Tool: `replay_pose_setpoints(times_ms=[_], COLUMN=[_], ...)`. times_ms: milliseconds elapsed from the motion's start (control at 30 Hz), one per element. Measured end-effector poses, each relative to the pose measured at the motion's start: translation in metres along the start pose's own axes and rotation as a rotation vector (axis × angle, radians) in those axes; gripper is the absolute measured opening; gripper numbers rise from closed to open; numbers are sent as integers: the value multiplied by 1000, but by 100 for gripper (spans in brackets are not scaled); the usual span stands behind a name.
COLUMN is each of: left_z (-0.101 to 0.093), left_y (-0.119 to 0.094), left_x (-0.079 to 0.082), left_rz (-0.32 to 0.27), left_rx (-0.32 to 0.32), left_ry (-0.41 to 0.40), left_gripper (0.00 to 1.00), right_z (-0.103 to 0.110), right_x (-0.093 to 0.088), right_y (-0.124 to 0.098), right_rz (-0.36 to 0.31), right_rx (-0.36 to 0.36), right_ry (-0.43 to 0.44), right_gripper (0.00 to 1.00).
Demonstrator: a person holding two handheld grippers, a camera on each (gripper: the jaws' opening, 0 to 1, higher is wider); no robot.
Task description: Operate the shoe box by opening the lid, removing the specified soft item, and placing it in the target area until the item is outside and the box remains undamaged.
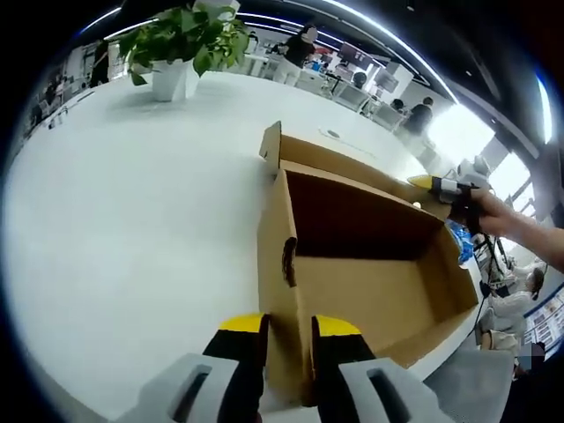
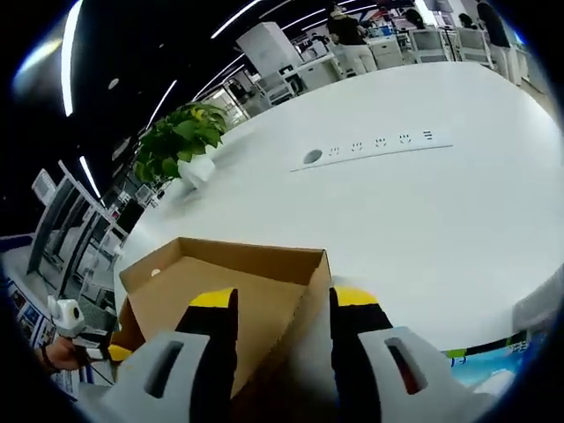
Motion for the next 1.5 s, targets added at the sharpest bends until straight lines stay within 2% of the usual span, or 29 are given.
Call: replay_pose_setpoints(times_ms=[233,533,633,800,1233,1500], left_z=[-1,-2,-1,1,0,0], left_y=[-1,-1,0,1,0,0], left_x=[0,0,1,1,0,-1], left_rz=[0,0,2,2,8,15], left_rx=[1,3,5,6,13,23], left_ry=[-2,0,6,8,16,20], left_gripper=[19,19,19,19,19,18], right_z=[3,-2,-3,-6,-2,6], right_x=[0,2,5,10,20,34], right_y=[5,4,4,4,-6,-16], right_rz=[24,71,79,80,44,0], right_rx=[-32,-98,-129,-135,-152,-140], right_ry=[12,-52,-98,-97,-97,-101], right_gripper=[30,18,14,11,6,4])
Point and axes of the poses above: the point that each gripper's makers call its tool centre point, and the gripper's own axes: y roughly forward along the fingers, z roughly to its left, x roughly out of its top, the point moved 5 cm from there along -y, roughly backward along the fingers, and after that the axes turned 2 degrees about -z, right-handed, at the moved point
